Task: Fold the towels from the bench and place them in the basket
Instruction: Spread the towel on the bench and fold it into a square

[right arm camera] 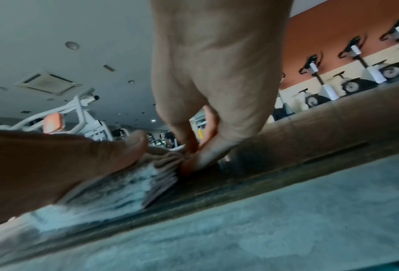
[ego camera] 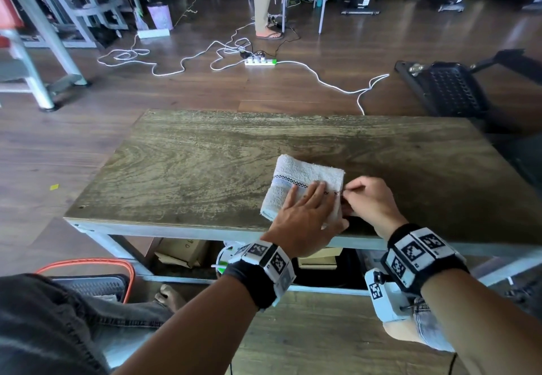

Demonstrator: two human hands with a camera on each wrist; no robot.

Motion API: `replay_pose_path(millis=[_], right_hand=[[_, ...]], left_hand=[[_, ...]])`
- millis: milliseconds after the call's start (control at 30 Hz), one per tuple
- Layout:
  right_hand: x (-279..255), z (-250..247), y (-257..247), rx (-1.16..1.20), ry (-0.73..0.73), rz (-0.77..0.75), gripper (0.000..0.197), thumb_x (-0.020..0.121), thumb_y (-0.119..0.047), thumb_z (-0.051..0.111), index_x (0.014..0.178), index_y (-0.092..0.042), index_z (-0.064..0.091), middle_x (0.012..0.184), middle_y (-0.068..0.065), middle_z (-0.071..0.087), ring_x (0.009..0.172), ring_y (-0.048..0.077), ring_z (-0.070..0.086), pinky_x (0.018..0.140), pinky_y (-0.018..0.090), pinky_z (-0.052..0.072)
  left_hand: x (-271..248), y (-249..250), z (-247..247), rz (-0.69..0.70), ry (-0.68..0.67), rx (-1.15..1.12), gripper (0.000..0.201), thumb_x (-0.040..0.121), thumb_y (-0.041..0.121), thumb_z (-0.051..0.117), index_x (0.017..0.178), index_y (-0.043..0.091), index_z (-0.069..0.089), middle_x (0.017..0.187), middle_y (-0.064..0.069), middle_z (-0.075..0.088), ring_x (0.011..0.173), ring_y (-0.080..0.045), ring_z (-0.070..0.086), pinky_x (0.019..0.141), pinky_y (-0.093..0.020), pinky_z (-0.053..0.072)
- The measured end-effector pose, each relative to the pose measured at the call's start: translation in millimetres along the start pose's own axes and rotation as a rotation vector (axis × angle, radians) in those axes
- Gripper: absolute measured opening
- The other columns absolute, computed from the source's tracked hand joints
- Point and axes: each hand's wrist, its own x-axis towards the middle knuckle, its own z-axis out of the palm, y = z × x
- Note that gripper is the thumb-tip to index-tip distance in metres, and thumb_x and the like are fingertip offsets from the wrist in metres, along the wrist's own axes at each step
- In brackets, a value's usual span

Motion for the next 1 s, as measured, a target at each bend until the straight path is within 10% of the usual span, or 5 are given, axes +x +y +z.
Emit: replay_pose_path(millis=[167, 333, 467, 633, 1000], right_hand=[[-3, 25, -9, -0.316, 0.058, -0.512, 0.034, 0.095, -0.011, 0.053, 0.128, -0.007, 0.06, 0.123, 0.011, 0.059, 0.113, 0.023, 0.057, 0.099, 0.029, 0.043], [-7, 40, 2, -0.471, -0.263, -0.38, 0.052, 0.105, -0.014, 0.032, 0.156, -0.008, 0.024, 0.165, 0.01, 0.015, 0.154, 0.026, 0.007, 0.125, 0.035, 0.007], [-4, 37, -10, -0.748, -0.28, -0.346, 0.062, 0.1, -0.021, 0.039, 0.157, -0.012, 0.016, 0.166, 0.007, 0.009, 0.154, 0.024, 0.006, 0.124, 0.045, 0.013], [-8, 63, -29, -0.654, -0.093, -0.44, 0.058, 0.103, -0.034, 0.034, 0.155, -0.01, 0.025, 0.163, 0.008, 0.025, 0.152, 0.02, 0.017, 0.123, 0.039, 0.01], [-10, 71, -6, -0.672, -0.182, -0.293, 0.065, 0.103, -0.05, 0.01, 0.16, -0.022, -0.001, 0.167, -0.009, -0.009, 0.152, 0.006, -0.015, 0.124, 0.042, -0.007]], left_hand=[[4, 1, -5, -0.037, -0.048, -0.127, 0.065, 0.096, 0.052, 0.025, 0.155, 0.025, 0.023, 0.165, 0.003, 0.01, 0.152, -0.013, 0.001, 0.123, -0.047, -0.005], [14, -20, -45, -0.207, 0.18, -0.336, 0.035, 0.083, 0.016, 0.045, 0.11, 0.018, 0.067, 0.113, 0.001, 0.066, 0.101, -0.021, 0.066, 0.085, -0.038, 0.056], [21, -46, -40, -0.176, 0.206, -0.122, 0.045, 0.099, 0.024, 0.037, 0.143, 0.018, 0.042, 0.156, -0.003, 0.035, 0.146, -0.025, 0.027, 0.116, -0.056, 0.027], [20, -54, -9, -0.283, 0.016, -0.099, 0.071, 0.1, 0.047, 0.033, 0.158, 0.023, 0.0, 0.164, 0.009, -0.01, 0.15, -0.015, -0.015, 0.122, -0.051, 0.005], [14, -66, -4, -0.332, 0.073, -0.235, 0.053, 0.102, 0.049, 0.014, 0.154, 0.045, 0.003, 0.163, 0.021, -0.006, 0.152, -0.018, -0.008, 0.123, -0.043, -0.004]])
